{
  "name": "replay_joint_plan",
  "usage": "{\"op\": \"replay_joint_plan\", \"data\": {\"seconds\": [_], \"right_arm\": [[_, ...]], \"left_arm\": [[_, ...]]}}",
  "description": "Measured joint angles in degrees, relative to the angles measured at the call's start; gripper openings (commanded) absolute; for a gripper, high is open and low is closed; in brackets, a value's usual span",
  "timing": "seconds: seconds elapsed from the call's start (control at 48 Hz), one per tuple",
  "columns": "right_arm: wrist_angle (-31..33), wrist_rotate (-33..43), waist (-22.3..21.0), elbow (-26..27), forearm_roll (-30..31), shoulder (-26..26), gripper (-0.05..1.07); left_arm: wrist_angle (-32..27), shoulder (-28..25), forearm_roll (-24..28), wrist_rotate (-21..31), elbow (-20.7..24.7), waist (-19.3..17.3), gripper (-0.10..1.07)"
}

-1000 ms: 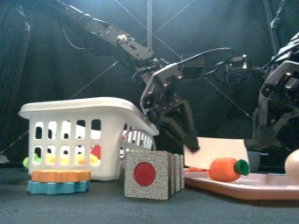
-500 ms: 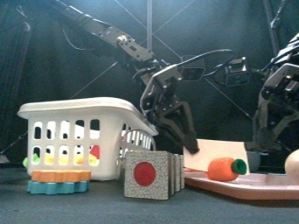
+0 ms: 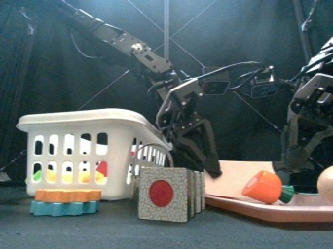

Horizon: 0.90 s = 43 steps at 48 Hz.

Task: Cut carrot

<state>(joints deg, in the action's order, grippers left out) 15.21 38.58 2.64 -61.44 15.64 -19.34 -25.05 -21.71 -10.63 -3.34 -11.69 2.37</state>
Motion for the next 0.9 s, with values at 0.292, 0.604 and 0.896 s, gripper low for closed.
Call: {"op": "replay_joint_plan", "data": {"seconds": [0.292,0.604,0.896], "right_arm": [[0.4,0.0,0.0,0.4,0.0,-1.7,0.35],[2.4,0.0,0.0,0.2,-0.1,-8.9,0.35],[2.5,0.0,0.0,-0.8,-0.1,-11.2,0.35]], "left_arm": [[-0.1,0.5,0.6,0.0,-0.1,0.0,0.39],[0.1,3.9,1.8,0.0,-0.7,0.1,0.39],[1.5,4.0,2.4,0.0,-0.8,0.0,0.41]]}}
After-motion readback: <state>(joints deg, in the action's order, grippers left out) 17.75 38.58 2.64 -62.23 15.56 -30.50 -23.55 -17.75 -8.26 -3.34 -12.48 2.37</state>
